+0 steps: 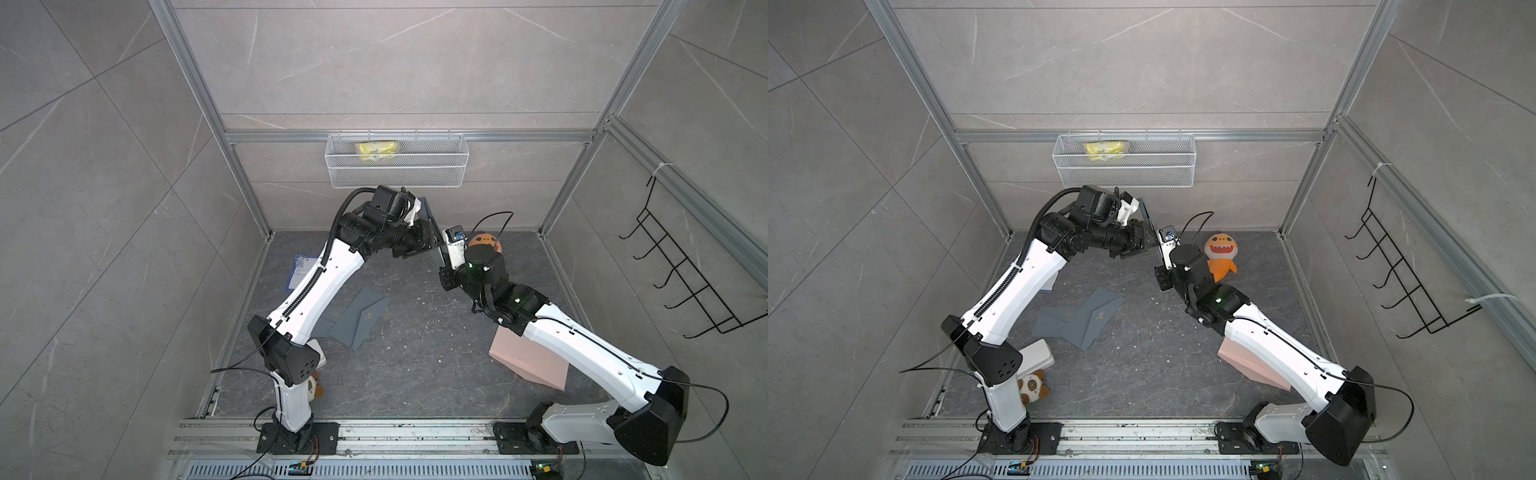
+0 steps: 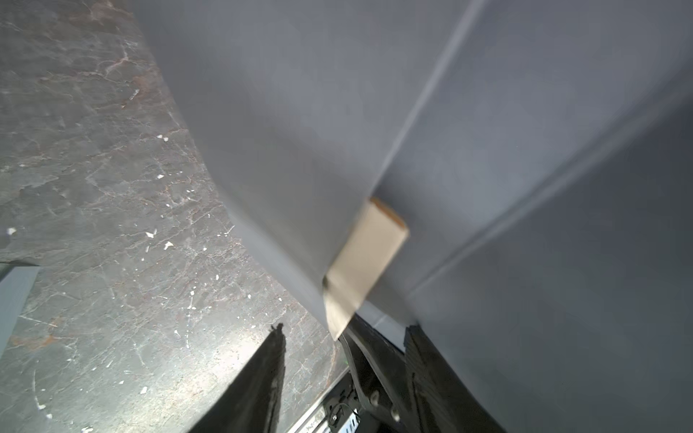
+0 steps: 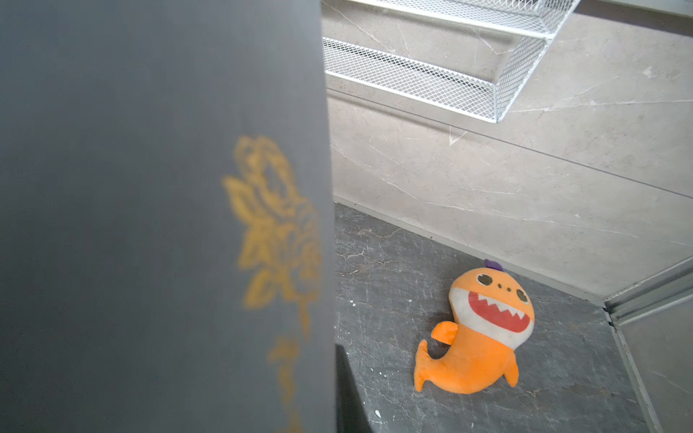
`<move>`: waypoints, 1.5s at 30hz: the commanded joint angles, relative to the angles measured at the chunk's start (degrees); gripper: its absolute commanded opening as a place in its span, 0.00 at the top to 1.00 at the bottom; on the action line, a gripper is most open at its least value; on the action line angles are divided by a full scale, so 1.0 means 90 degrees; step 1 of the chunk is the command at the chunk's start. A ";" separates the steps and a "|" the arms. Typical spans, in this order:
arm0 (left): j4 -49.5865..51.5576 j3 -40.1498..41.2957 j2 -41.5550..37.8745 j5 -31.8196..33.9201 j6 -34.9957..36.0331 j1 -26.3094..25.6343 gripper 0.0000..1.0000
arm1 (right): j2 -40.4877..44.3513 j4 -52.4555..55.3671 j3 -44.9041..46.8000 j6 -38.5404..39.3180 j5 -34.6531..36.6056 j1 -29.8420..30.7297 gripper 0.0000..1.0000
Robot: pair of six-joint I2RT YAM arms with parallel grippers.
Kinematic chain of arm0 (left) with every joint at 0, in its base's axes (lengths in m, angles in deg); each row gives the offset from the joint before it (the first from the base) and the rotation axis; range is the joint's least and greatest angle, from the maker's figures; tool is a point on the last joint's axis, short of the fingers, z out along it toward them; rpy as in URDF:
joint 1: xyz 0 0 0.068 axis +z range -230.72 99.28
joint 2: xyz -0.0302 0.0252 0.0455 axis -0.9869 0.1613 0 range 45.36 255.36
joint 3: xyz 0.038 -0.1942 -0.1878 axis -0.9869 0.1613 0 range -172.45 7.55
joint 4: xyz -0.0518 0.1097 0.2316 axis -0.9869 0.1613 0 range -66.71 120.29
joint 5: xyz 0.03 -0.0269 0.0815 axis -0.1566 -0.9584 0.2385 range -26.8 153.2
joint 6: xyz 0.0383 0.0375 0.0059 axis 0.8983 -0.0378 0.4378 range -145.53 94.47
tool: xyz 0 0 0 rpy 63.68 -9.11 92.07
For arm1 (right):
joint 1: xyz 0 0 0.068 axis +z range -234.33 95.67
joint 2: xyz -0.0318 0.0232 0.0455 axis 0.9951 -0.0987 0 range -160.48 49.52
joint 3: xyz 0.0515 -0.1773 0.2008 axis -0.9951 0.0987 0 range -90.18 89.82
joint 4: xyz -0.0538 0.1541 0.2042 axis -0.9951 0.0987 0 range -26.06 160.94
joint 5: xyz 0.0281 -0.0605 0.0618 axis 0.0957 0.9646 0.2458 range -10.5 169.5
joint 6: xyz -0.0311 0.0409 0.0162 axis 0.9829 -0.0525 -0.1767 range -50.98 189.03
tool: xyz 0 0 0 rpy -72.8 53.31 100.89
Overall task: Take the letter paper out of the envelope
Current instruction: Take out the letter paper from the envelope.
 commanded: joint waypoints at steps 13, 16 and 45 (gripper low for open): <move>-0.0031 -0.0006 0.0044 0.0366 0.0040 -0.0023 0.62 | -0.0071 -0.0243 -0.0091 0.0381 0.0597 0.0450 1.00; -0.0044 0.0013 0.0049 0.0374 0.0043 -0.0025 0.68 | -0.0071 -0.0253 -0.0091 0.0371 0.0623 0.0475 1.00; -0.0087 0.0214 -0.0085 0.0542 0.0083 -0.0024 1.00 | 0.0111 -0.0043 -0.0004 0.0005 0.0573 0.0514 1.00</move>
